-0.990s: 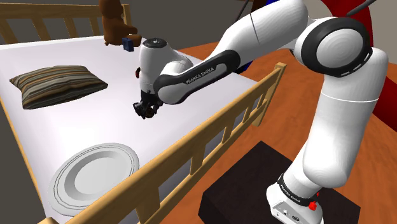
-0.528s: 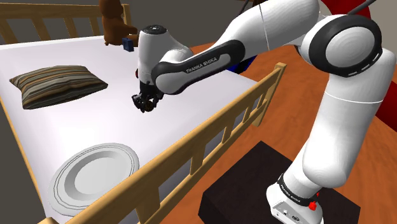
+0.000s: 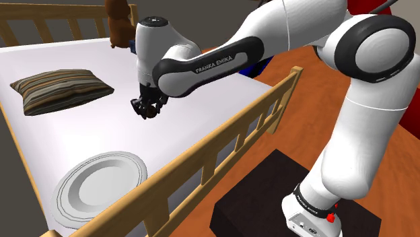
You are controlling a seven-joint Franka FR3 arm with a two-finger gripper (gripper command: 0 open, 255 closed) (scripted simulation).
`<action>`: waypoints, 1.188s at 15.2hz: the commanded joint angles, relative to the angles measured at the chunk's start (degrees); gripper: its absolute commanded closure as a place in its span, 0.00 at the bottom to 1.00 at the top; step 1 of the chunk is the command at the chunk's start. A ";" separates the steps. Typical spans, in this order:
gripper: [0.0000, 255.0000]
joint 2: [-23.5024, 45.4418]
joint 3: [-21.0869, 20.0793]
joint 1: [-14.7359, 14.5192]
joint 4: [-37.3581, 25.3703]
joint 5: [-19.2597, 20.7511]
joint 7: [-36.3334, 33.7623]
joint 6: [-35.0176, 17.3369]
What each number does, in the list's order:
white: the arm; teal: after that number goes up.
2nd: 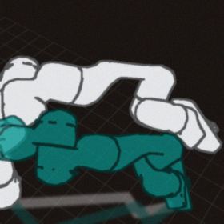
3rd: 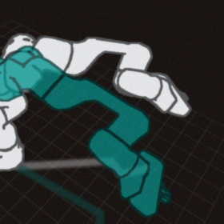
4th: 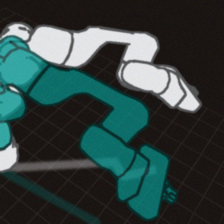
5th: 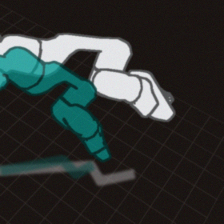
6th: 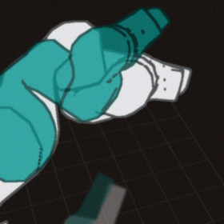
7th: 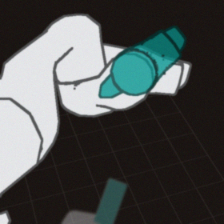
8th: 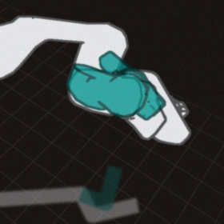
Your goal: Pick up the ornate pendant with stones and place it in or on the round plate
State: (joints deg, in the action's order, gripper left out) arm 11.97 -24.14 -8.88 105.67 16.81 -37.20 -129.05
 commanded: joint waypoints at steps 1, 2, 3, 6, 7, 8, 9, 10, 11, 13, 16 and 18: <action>1.00 0.55 -0.78 -1.93 -0.62 1.11 -3.19 0.71; 1.00 0.86 -1.13 -2.88 -1.02 1.63 -4.66 1.12; 1.00 1.23 -1.50 -3.82 -1.49 2.17 -6.12 1.56; 1.00 2.66 -2.48 -6.82 -3.33 3.85 -10.46 3.07; 1.00 3.24 -2.80 -7.84 -4.09 4.44 -11.88 3.64; 1.00 3.87 -3.05 -8.93 -4.92 5.02 -13.28 4.24; 1.00 4.57 -3.33 -10.01 -5.83 5.63 -14.67 4.87; 1.00 5.31 -3.58 -11.12 -6.82 6.23 -16.04 5.54; 1.00 6.10 -3.81 -12.25 -7.88 6.84 -17.38 6.24; 1.00 7.85 -4.18 -14.63 -10.24 8.06 -19.97 7.73; 1.00 10.86 -4.60 -18.40 -14.41 9.89 -23.62 10.23; 1.00 13.13 -4.73 -21.08 -17.66 11.09 -25.84 12.07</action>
State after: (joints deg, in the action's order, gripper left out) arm 23.81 -28.80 -28.54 90.23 27.30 -61.99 -118.34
